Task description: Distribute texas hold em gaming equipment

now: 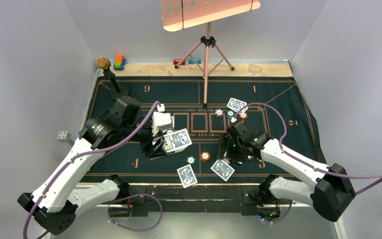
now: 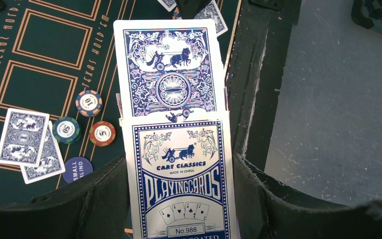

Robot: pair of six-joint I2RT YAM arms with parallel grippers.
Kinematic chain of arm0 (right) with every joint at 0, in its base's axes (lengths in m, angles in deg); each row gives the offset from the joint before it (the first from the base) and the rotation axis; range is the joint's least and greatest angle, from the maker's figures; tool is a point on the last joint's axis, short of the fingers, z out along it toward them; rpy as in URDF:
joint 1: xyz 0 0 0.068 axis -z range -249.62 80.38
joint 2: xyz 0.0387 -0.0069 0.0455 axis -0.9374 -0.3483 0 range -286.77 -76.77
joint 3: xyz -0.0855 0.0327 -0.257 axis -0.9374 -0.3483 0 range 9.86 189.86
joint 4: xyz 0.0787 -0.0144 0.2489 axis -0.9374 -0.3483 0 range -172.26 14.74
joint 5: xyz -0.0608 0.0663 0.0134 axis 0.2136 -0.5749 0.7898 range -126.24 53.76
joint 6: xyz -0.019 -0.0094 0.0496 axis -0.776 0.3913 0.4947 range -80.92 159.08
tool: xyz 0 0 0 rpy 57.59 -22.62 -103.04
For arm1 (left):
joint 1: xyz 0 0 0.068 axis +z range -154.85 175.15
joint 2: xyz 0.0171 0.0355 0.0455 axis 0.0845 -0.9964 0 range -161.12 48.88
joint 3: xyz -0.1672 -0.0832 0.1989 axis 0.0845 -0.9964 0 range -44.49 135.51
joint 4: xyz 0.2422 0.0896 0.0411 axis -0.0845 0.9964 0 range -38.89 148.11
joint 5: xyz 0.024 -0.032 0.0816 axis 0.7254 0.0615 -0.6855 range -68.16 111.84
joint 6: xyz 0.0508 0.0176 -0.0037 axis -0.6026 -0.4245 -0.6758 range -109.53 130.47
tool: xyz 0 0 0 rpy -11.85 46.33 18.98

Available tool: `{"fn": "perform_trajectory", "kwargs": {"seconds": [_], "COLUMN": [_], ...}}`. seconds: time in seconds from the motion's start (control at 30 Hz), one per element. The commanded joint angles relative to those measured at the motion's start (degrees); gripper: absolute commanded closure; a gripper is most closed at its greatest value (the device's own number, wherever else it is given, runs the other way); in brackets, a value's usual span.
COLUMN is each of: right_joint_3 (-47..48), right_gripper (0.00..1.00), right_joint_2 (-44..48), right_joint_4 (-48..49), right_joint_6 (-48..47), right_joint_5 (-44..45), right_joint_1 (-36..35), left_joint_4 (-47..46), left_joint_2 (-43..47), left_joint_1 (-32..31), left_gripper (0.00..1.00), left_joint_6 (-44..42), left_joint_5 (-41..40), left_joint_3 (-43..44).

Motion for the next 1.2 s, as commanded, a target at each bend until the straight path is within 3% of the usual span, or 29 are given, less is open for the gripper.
{"fn": "perform_trajectory", "kwargs": {"seconds": [0.0,0.4,0.7,1.17], "right_joint_3": [-3.8,-10.3,-13.0,-1.2], "right_gripper": [0.19,0.20,0.27,0.30], "right_joint_2": [3.1,2.5,1.3,-16.7], "right_joint_4": [2.3,10.1,15.8,20.3], "right_joint_6": [4.3,5.8,7.7,2.1], "right_joint_5": [2.2,-3.2,-10.2,-14.1], "right_joint_1": [0.0,-0.1,-3.5,-14.9], "left_joint_4": [-1.4,-1.2,-0.9,-0.2], "left_joint_2": [0.8,0.4,0.6,1.2], "left_joint_1": [0.3,0.2,0.2,0.2], "left_gripper": [1.00,1.00,1.00,1.00], "left_joint_6": [-0.3,-0.2,-0.4,-0.6], "left_joint_5": [1.7,1.3,1.0,0.3], "left_joint_3": [0.7,1.4,1.8,2.0]}}
